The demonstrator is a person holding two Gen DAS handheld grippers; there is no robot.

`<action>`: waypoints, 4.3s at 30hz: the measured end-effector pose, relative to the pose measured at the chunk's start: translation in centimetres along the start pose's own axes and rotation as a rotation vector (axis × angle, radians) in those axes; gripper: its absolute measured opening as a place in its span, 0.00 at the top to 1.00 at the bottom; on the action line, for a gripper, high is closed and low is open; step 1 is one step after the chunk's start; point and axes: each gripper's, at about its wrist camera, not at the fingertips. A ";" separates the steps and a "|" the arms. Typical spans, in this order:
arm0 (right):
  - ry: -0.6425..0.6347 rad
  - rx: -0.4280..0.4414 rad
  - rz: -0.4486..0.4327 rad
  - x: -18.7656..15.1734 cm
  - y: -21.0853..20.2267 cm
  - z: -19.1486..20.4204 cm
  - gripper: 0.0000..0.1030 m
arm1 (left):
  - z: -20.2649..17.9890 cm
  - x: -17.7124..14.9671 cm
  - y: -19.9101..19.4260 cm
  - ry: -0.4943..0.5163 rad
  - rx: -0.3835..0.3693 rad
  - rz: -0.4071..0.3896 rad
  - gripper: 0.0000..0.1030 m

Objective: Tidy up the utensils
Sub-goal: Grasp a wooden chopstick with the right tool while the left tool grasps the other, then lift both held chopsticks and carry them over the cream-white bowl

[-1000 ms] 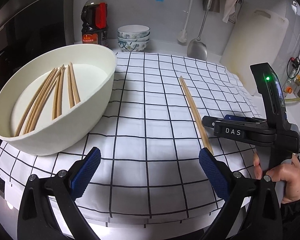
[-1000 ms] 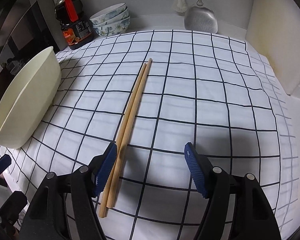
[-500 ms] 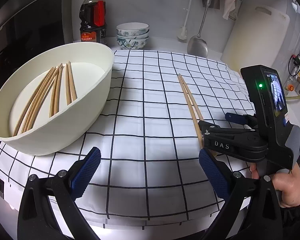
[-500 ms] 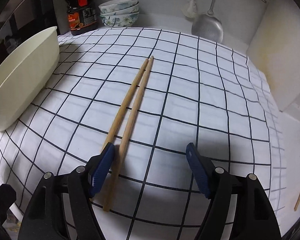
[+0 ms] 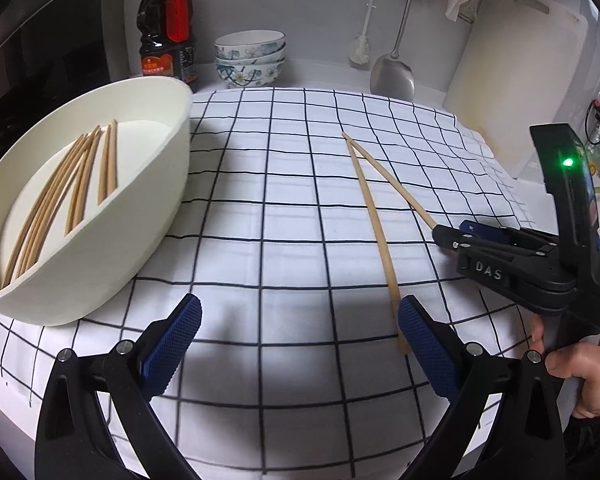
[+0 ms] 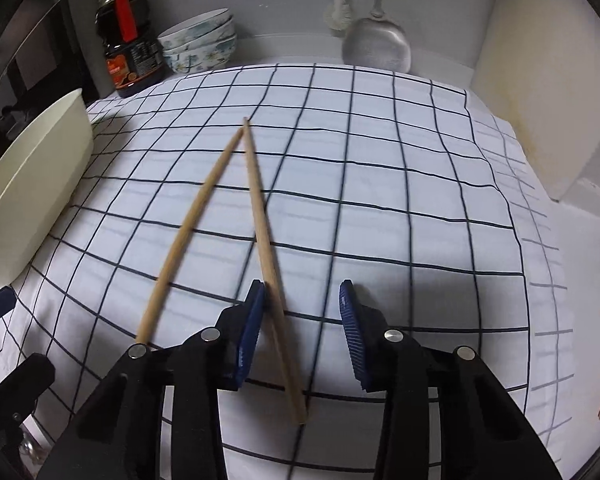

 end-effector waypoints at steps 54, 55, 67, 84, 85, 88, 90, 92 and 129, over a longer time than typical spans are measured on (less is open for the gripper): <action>0.036 0.030 -0.102 0.6 -2.1 -1.9 0.94 | -3.5 1.8 1.1 0.104 -0.086 -0.012 0.93; 0.039 0.037 -0.107 0.6 -2.3 -1.7 0.94 | -3.2 2.0 0.7 0.101 -0.088 -0.019 0.93; 0.088 0.117 -0.157 1.1 -4.3 -0.8 0.94 | 0.2 4.5 -3.4 0.031 -0.155 -0.089 0.93; 0.123 0.164 -0.175 1.3 -5.1 -1.2 0.94 | 2.2 6.6 -6.2 -0.032 -0.225 -0.131 0.93; 0.122 0.165 -0.175 1.3 -5.1 -1.2 0.94 | 2.3 6.8 -6.4 -0.034 -0.225 -0.136 0.93; 0.125 0.165 -0.180 1.2 -5.2 -1.3 0.94 | 2.7 7.2 -7.0 -0.040 -0.226 -0.154 0.93; 0.129 0.165 -0.187 1.2 -5.4 -1.3 0.94 | 2.9 7.5 -7.4 -0.046 -0.227 -0.163 0.93; 0.128 0.168 -0.195 1.3 -5.7 -1.1 0.94 | 3.4 7.8 -8.0 -0.050 -0.224 -0.176 0.93; -0.157 0.351 -0.118 6.9 -3.2 25.8 0.94 | 24.0 6.8 -10.4 -0.192 0.040 -0.264 0.93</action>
Point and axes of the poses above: each gripper's, at about its wrist camera, not at the fingertips, and y roughly the way its jaws point, z to its left, x to its top, and after that the axes turned 2 degrees about -z, right-handed
